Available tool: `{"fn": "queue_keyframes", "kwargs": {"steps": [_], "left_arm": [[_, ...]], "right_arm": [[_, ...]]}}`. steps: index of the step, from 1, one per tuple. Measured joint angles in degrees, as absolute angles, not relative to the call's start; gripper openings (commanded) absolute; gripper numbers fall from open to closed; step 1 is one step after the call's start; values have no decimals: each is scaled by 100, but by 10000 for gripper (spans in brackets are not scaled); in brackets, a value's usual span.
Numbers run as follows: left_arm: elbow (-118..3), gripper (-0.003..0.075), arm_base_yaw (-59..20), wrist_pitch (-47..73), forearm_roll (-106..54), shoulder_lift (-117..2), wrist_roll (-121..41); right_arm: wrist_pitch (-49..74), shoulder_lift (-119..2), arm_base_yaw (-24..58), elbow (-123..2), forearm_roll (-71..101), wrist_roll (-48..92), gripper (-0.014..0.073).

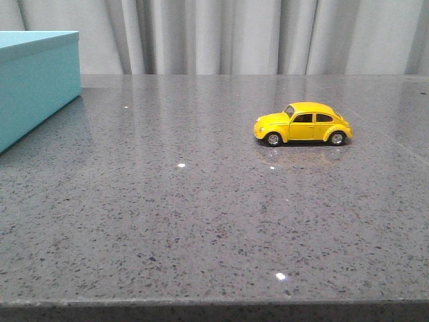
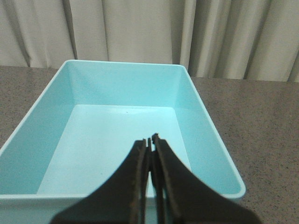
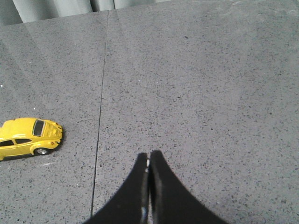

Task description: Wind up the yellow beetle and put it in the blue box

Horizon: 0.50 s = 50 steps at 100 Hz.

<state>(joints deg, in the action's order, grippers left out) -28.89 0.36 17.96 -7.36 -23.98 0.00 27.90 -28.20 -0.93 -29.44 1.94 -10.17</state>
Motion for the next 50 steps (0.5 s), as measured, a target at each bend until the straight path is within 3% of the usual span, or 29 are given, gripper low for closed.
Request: {"fn": "queue_keyframes", "kwargs": {"steps": [50], "left_arm": [[-2912, -19, 36, 1785, -736, -2429, 0]], "right_arm": [[3283, -3312, 67, -3440, 74, -1017, -57]]}}
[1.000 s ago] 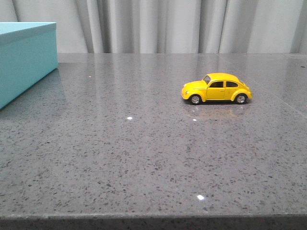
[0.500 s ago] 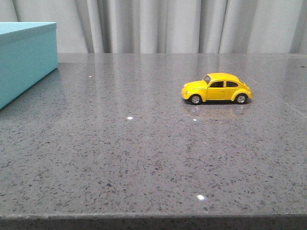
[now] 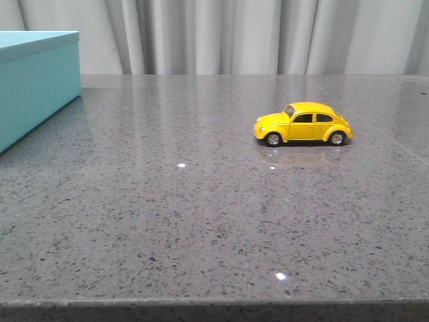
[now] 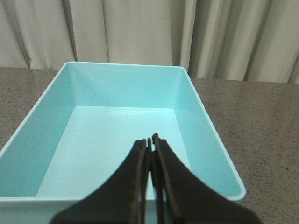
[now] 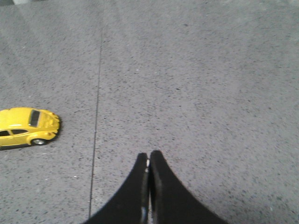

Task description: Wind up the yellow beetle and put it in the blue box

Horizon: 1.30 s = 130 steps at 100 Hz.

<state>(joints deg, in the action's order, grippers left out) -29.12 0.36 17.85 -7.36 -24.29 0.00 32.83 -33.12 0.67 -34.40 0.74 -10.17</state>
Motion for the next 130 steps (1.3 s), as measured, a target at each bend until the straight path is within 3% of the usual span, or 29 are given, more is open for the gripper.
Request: {"fn": "queue_keyframes", "kwargs": {"steps": [29, 62, 76, 130], "left_arm": [[-2912, -19, 36, 1785, -736, -2429, 0], [-2912, -19, 36, 1785, -753, -2429, 0], [-2912, -19, 36, 1785, -777, -2429, 0], [-2912, -19, 36, 1785, -781, -2429, 0]], "right_arm": [[3676, -4588, 1135, -4593, -31, -1017, -18], [4344, -6187, 1717, -5758, 0, -1130, 401], [4650, -6828, 1949, -6242, 0, -1345, 522], [5915, -9010, 2583, -8158, 39, -2604, 527]]}}
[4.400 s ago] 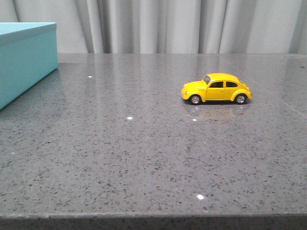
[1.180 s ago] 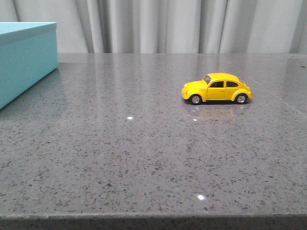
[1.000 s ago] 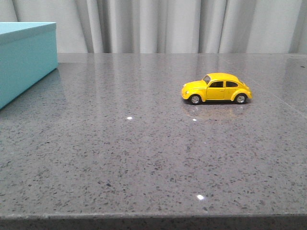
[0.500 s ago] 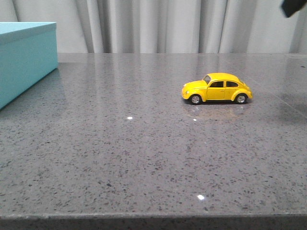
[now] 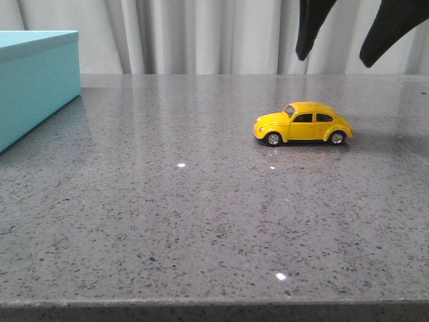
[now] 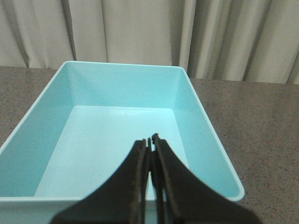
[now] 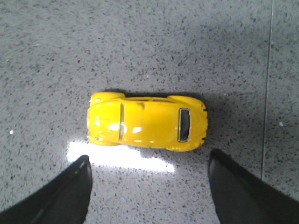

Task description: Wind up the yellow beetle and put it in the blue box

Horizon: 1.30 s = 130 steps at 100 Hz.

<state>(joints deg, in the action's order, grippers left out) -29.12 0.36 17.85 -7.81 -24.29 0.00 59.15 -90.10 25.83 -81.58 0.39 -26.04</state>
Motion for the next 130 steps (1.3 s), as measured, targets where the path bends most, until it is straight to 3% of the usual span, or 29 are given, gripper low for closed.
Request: {"fn": "queue_keyframes", "kwargs": {"steps": [62, 130], "left_arm": [[-2912, -19, 36, 1785, -781, -2429, 0], [-2912, -19, 36, 1785, -781, -2429, 0]], "right_arm": [[6298, -10111, 2583, -8727, 39, -3078, 526], [6516, -10293, 2583, -8775, -243, -3130, 526]]}}
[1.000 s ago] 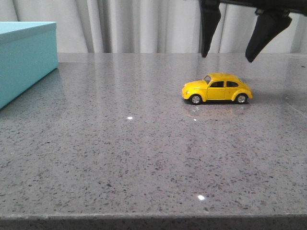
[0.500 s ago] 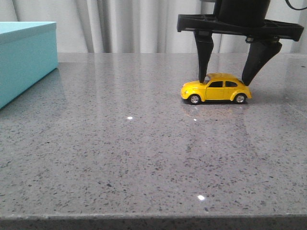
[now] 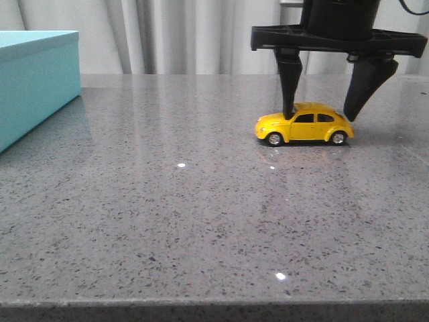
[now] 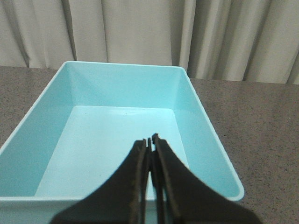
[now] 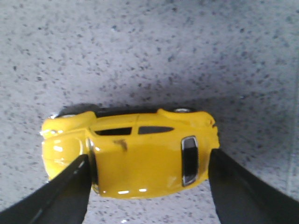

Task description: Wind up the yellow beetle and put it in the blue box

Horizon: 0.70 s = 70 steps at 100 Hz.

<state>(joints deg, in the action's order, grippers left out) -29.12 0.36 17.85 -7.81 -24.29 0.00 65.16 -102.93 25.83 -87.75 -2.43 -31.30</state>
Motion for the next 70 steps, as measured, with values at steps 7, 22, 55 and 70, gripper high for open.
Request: {"fn": "queue_keyframes", "kwargs": {"steps": [7, 22, 55, 70], "left_arm": [[-2912, -19, 36, 1785, -781, -2429, 0], [-2912, -19, 36, 1785, -781, -2429, 0], [-2912, -19, 36, 1785, -781, -2429, 0], [-2912, -19, 36, 1785, -781, -2429, 0]], "right_arm": [[6645, -10293, 2546, -8783, -365, -3130, 526], [6899, -10283, 2283, -8797, -473, -3130, 526], [6999, -10265, 1662, -8806, -858, -2818, 526], [6999, -10214, 1558, -8806, -975, -2678, 526]]}}
